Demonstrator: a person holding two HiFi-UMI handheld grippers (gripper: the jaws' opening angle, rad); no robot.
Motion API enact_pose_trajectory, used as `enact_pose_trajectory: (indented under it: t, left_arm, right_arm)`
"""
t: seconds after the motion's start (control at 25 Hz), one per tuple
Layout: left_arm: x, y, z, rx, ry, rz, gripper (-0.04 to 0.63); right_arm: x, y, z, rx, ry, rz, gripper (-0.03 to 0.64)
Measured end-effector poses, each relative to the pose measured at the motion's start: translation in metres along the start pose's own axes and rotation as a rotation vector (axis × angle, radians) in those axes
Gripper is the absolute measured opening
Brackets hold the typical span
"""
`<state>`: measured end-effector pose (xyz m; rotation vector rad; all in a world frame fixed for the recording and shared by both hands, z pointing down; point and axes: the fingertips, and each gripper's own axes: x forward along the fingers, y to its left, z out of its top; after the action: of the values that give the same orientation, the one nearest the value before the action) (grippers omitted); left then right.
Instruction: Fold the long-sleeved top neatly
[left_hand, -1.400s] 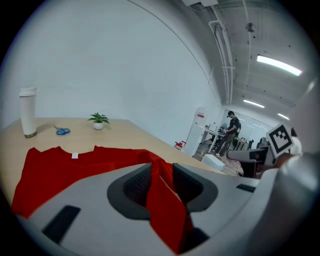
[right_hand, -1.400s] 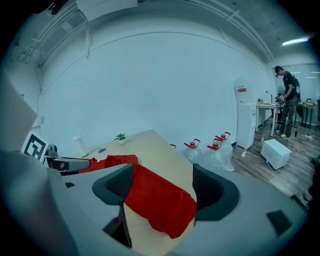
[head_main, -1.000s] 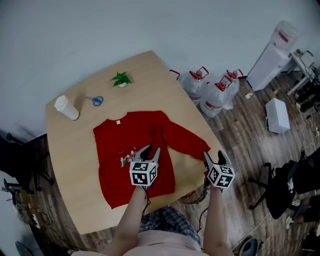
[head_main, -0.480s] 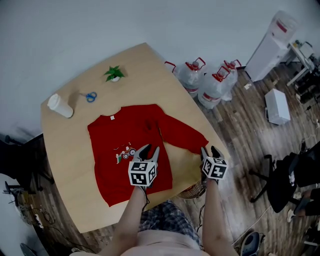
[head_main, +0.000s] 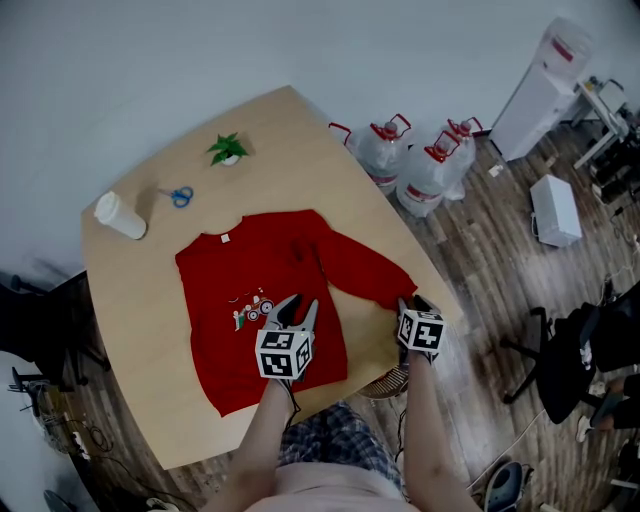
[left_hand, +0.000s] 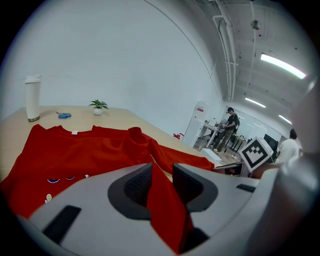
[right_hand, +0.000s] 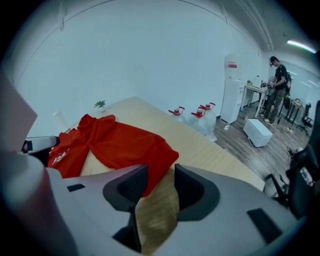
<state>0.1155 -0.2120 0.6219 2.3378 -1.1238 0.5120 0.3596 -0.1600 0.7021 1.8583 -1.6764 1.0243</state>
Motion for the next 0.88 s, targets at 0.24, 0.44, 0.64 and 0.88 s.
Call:
enact_pose_trajectory:
  t: [0.24,0.44,0.64,0.88]
  left_arm:
    - [-0.006,0.006,-0.003,-0.011,-0.002,0.016,0.127]
    - [-0.013,0.013,-0.005,-0.021,-0.001,0.041,0.127]
    - [-0.019,0.026,0.0,-0.027,-0.017,0.07,0.127]
    - [-0.028,0.043,0.008,-0.035,-0.032,0.107,0.127]
  right_arm:
    - [0.003,0.015,0.003,-0.017,0.008,0.032,0.053]
    - [0.001,0.015,0.006,-0.053,0.014,0.021,0.029]
    - [-0.013,0.004,0.027,-0.043,-0.041,-0.008,0.028]
    - [-0.034,-0.02,0.069,-0.055,-0.111,-0.065,0.028]
